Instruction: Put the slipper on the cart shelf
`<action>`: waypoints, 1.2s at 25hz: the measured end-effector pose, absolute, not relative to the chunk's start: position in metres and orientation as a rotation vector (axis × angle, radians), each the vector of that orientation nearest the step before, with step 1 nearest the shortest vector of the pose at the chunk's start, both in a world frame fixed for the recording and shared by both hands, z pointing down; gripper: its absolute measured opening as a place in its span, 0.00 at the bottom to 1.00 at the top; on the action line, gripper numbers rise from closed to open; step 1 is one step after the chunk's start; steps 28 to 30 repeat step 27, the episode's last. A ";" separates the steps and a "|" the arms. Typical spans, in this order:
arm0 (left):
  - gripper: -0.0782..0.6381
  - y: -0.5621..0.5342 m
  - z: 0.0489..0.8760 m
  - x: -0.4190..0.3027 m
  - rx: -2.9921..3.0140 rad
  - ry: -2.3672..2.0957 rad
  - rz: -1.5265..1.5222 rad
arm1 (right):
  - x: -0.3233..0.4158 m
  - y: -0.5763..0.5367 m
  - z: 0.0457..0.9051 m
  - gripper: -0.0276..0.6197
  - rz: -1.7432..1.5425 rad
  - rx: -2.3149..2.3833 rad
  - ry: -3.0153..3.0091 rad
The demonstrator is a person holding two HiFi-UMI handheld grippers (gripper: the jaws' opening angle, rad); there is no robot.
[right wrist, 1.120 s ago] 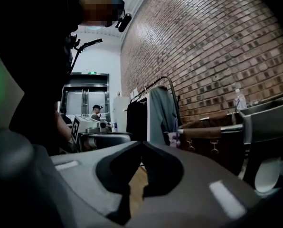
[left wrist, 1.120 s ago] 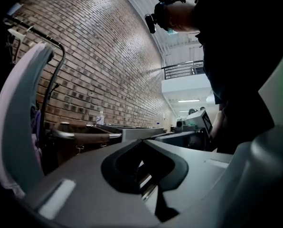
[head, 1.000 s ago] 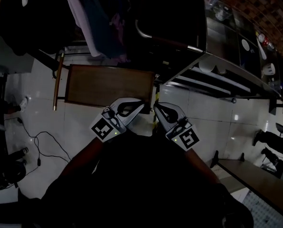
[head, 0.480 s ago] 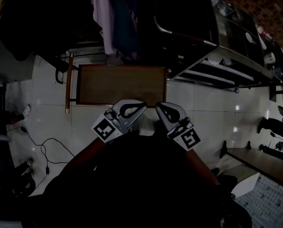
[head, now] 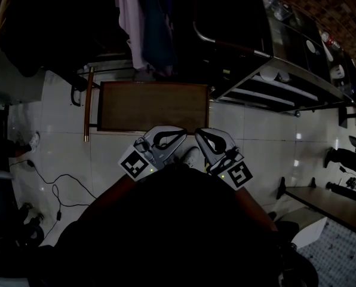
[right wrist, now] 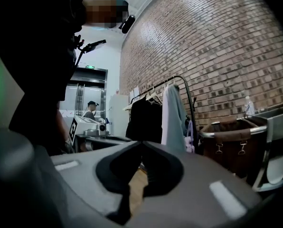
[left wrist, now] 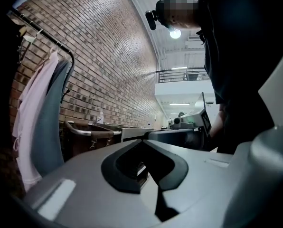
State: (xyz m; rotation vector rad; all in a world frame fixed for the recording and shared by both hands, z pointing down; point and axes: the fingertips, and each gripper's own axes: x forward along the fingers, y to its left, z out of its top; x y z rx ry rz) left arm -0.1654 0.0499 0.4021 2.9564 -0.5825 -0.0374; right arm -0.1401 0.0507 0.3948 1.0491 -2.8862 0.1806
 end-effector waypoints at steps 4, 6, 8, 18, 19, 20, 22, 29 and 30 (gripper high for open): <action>0.11 0.050 0.397 -0.159 2.949 -0.611 -0.044 | -0.137 0.052 0.393 0.05 0.154 1.022 -2.892; 0.11 0.049 0.396 -0.156 2.948 -0.620 -0.040 | -0.135 0.052 0.391 0.05 0.145 1.012 -2.895; 0.11 0.048 0.395 -0.154 2.948 -0.626 -0.037 | -0.133 0.050 0.391 0.05 0.143 1.004 -2.896; 0.11 0.045 0.395 -0.149 2.956 -0.658 -0.045 | -0.131 0.051 0.390 0.05 0.138 0.955 -2.920; 0.11 0.045 0.396 -0.149 2.955 -0.660 -0.038 | -0.130 0.051 0.391 0.05 0.143 0.951 -2.919; 0.11 0.045 0.396 -0.148 2.952 -0.664 -0.035 | -0.129 0.052 0.391 0.05 0.149 0.948 -2.918; 0.11 0.045 0.395 -0.146 2.947 -0.670 -0.039 | -0.127 0.052 0.392 0.05 0.154 0.943 -2.919; 0.11 0.045 0.395 -0.140 2.928 -0.693 -0.048 | -0.119 0.052 0.393 0.05 0.154 0.934 -2.920; 0.11 0.045 0.395 -0.140 2.928 -0.693 -0.048 | -0.119 0.052 0.393 0.05 0.154 0.934 -2.920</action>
